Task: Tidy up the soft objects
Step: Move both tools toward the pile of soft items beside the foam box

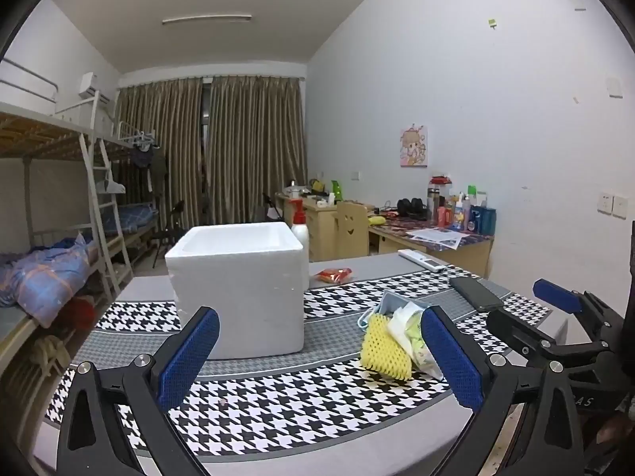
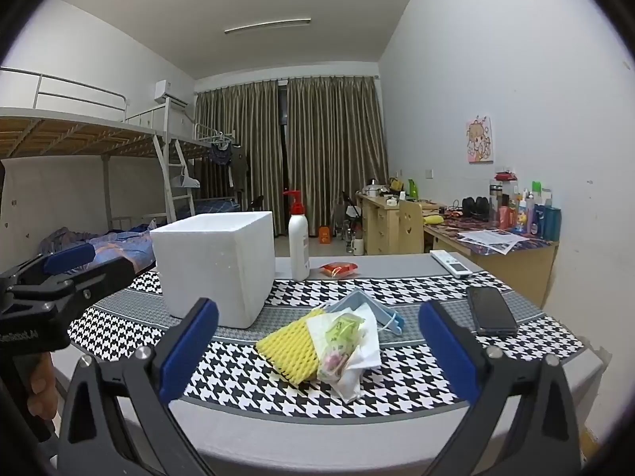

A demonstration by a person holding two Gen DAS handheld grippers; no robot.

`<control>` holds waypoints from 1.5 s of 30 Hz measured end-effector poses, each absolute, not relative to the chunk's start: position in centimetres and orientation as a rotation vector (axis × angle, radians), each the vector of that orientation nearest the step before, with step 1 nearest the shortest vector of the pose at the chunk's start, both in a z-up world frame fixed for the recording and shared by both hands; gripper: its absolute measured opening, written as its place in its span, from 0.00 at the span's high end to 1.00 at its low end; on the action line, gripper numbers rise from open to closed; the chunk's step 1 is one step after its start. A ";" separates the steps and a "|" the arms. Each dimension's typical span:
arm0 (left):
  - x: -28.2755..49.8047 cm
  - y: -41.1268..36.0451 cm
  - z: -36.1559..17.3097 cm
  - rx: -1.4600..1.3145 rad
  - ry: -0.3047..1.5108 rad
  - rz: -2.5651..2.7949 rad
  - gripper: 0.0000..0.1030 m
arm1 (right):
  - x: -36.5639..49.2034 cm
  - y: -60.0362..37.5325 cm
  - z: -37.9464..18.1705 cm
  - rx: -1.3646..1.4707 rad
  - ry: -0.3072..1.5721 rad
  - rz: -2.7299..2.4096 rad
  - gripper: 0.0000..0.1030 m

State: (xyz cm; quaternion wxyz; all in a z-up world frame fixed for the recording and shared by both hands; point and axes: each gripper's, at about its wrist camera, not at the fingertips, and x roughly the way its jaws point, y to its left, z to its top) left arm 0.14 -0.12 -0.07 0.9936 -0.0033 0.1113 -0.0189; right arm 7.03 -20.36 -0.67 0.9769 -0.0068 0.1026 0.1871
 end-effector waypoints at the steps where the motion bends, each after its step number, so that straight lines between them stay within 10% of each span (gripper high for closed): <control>1: 0.0 -0.2 -0.1 -0.005 0.221 -0.038 0.01 | 7.1 -20.4 -0.7 -0.012 0.208 0.377 0.01; 45: 0.5 -0.8 0.5 -0.015 0.225 -0.027 0.01 | 6.9 -21.8 0.7 0.004 0.162 0.348 0.01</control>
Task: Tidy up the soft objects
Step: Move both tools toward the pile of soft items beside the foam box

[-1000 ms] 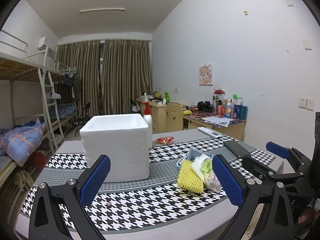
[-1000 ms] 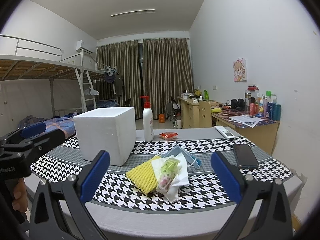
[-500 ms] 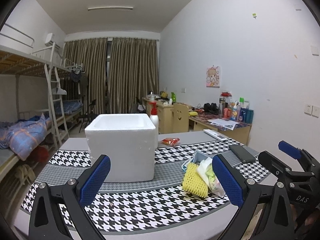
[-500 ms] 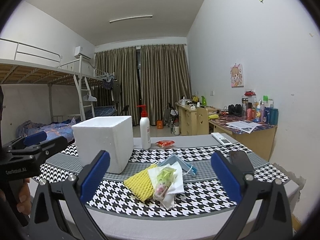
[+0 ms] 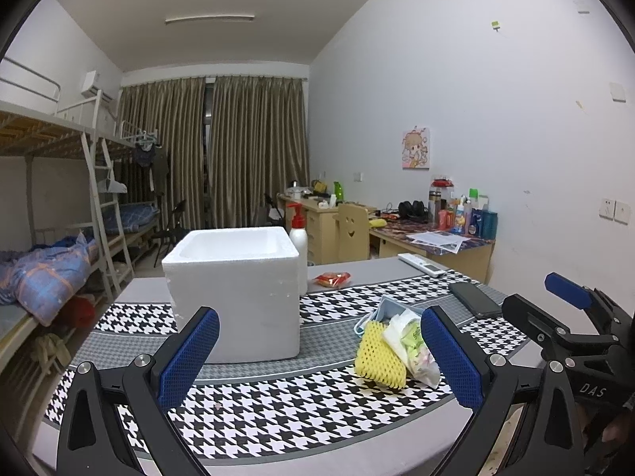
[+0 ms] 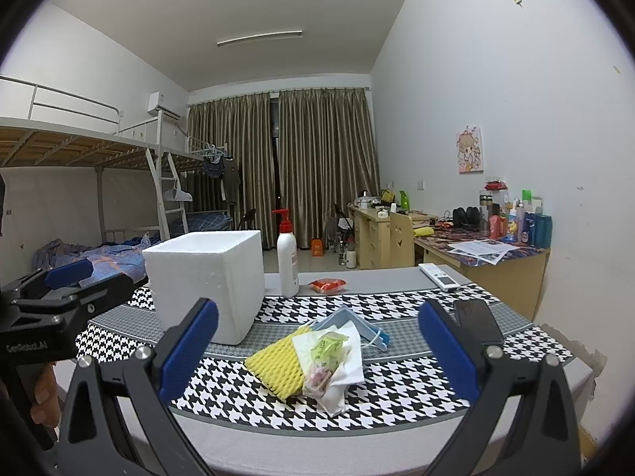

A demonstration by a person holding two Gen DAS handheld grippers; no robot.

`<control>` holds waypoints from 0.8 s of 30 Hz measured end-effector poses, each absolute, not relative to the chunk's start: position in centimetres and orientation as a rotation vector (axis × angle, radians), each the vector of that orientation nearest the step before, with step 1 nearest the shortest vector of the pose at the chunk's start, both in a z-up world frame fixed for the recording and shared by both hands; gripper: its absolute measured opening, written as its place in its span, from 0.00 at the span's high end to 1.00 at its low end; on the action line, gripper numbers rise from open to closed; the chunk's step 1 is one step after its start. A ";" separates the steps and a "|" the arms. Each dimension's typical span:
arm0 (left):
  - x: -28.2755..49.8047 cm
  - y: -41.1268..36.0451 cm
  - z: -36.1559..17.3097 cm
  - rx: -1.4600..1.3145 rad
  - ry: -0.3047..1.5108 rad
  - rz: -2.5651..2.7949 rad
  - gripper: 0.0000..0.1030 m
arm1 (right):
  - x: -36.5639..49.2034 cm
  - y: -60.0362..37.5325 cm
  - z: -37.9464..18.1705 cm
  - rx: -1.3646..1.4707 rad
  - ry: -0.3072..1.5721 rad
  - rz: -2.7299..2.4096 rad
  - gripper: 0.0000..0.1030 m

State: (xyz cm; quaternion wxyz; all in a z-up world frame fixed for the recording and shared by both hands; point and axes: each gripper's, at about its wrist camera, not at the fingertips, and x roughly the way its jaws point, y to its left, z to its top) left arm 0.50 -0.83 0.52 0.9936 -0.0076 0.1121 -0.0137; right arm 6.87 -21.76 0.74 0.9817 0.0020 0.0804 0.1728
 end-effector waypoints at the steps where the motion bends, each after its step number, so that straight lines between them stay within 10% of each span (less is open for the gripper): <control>1: 0.5 -0.9 0.5 -0.015 0.226 -0.033 0.01 | 6.9 -21.7 0.8 0.006 0.162 0.350 0.01; 24: 3.9 -1.4 -0.3 0.012 0.274 -0.052 0.01 | 9.9 -23.1 0.5 0.069 0.192 0.318 0.01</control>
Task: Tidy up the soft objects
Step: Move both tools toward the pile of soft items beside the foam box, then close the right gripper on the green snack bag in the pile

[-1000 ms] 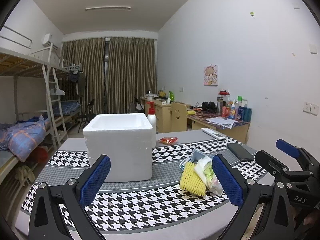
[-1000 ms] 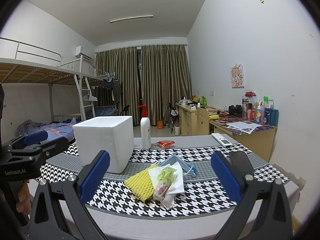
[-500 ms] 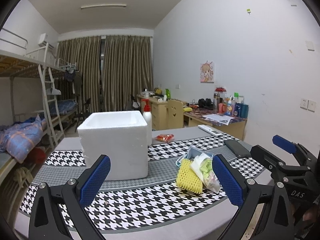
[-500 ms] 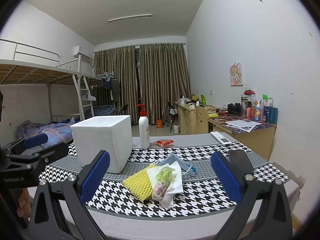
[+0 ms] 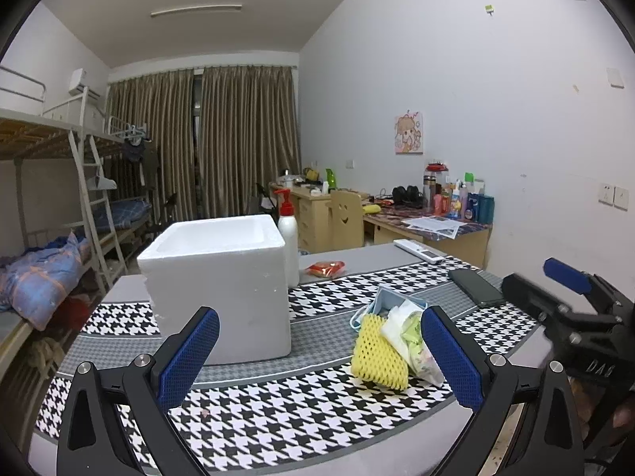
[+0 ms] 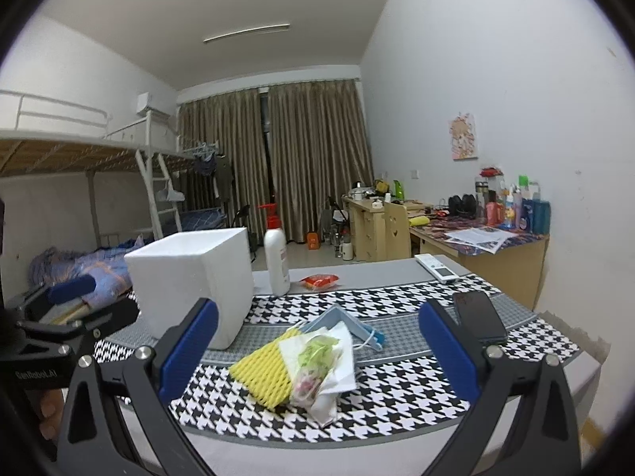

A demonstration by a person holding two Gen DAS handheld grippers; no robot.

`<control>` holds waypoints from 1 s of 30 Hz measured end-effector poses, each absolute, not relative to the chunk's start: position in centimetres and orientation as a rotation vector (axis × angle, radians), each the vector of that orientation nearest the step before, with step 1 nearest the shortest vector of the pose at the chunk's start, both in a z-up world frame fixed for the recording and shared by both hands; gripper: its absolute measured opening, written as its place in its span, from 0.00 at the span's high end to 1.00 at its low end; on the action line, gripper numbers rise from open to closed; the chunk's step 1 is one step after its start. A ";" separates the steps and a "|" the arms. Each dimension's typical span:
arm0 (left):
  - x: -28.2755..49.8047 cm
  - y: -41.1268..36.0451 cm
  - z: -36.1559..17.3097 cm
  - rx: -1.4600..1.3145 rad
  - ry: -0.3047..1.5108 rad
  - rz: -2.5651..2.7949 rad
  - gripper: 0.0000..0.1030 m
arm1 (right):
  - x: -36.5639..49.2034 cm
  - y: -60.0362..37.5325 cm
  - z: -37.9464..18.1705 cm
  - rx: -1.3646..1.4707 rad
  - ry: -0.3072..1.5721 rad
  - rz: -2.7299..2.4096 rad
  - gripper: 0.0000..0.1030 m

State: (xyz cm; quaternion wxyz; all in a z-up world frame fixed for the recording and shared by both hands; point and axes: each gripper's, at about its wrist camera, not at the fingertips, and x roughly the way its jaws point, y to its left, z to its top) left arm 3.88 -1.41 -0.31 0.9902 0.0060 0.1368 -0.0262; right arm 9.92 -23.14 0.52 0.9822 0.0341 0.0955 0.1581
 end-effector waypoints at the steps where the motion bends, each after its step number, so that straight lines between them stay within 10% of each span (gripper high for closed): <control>1: 4.1 -1.4 -0.4 0.012 0.276 -0.055 0.01 | 10.2 -23.4 0.5 0.078 0.193 0.311 0.01; 30: 11.8 -2.1 -3.8 -0.005 0.503 -0.131 0.01 | 17.1 -22.0 -2.2 -0.023 0.411 0.319 0.01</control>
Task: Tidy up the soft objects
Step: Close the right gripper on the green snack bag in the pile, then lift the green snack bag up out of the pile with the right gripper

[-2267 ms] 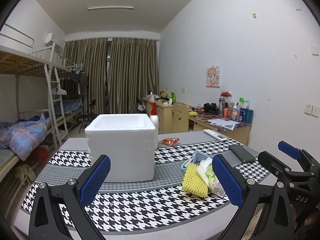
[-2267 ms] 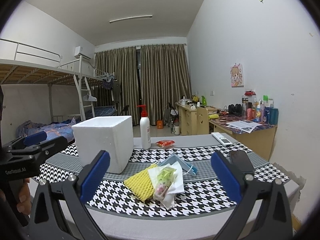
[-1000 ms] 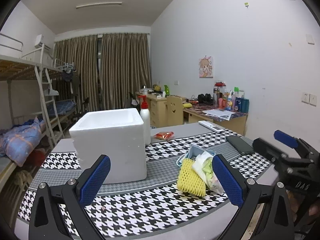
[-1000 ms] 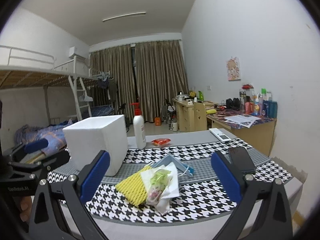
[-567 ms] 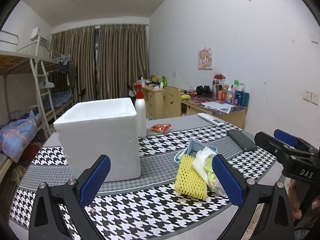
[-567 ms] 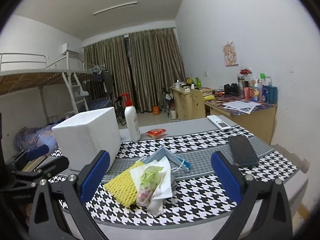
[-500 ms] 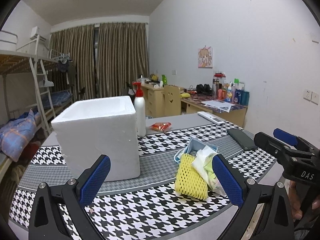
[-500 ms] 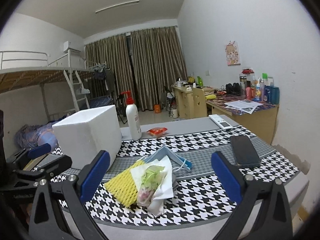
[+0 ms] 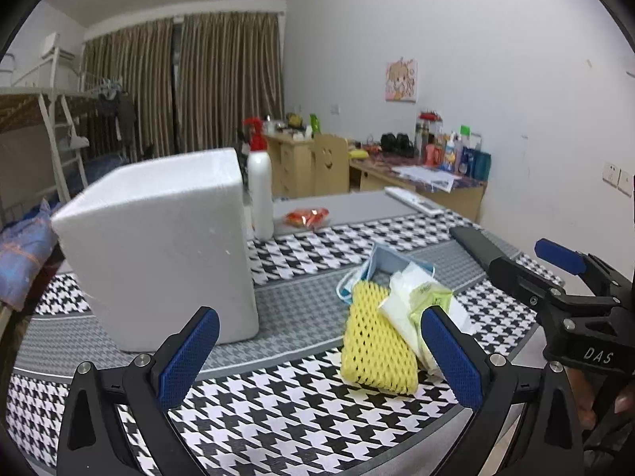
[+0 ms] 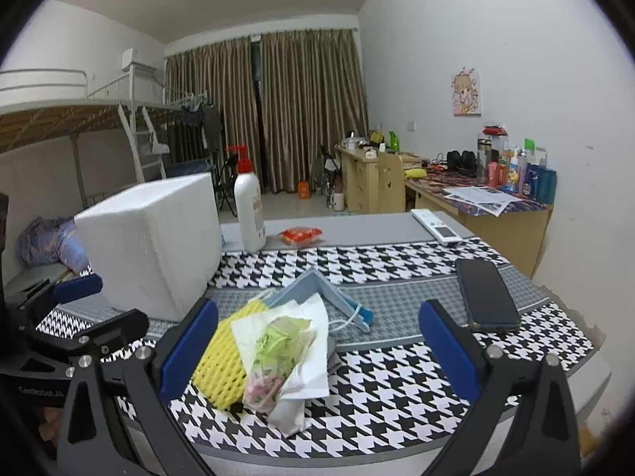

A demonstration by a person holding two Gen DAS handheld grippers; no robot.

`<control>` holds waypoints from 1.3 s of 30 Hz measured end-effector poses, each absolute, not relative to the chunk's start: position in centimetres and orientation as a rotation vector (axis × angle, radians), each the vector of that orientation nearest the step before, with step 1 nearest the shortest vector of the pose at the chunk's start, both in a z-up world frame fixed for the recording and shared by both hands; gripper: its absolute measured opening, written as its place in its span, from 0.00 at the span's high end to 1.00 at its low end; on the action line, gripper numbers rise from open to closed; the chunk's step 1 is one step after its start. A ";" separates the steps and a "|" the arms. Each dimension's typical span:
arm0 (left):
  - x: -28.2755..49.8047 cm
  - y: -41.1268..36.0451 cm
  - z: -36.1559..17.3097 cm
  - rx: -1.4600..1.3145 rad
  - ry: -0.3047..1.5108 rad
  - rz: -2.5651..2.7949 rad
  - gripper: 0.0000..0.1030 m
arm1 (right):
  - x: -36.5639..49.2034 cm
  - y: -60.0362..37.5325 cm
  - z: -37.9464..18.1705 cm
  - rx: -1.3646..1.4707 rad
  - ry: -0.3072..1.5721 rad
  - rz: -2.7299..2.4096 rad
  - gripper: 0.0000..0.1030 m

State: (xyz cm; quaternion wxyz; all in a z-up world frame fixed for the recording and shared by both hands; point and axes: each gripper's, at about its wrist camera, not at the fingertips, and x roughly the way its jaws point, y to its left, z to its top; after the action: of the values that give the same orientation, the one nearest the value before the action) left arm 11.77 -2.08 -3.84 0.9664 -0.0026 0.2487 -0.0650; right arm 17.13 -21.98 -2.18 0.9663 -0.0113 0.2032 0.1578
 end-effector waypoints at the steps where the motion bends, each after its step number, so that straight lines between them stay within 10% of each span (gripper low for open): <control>1: 12.0 -2.1 -4.1 -0.001 0.514 -0.135 0.01 | 17.3 -21.9 -2.5 -0.022 0.422 0.326 0.01; 39: 14.8 -2.2 -7.1 -0.016 0.597 -0.117 0.01 | 20.7 -20.7 -6.5 0.031 0.657 0.463 0.72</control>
State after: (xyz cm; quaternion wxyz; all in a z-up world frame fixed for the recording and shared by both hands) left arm 14.84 -2.16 -7.07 0.9541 -0.0081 0.2938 -0.0577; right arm 20.74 -20.75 -6.49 0.9201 0.0151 0.3197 0.2255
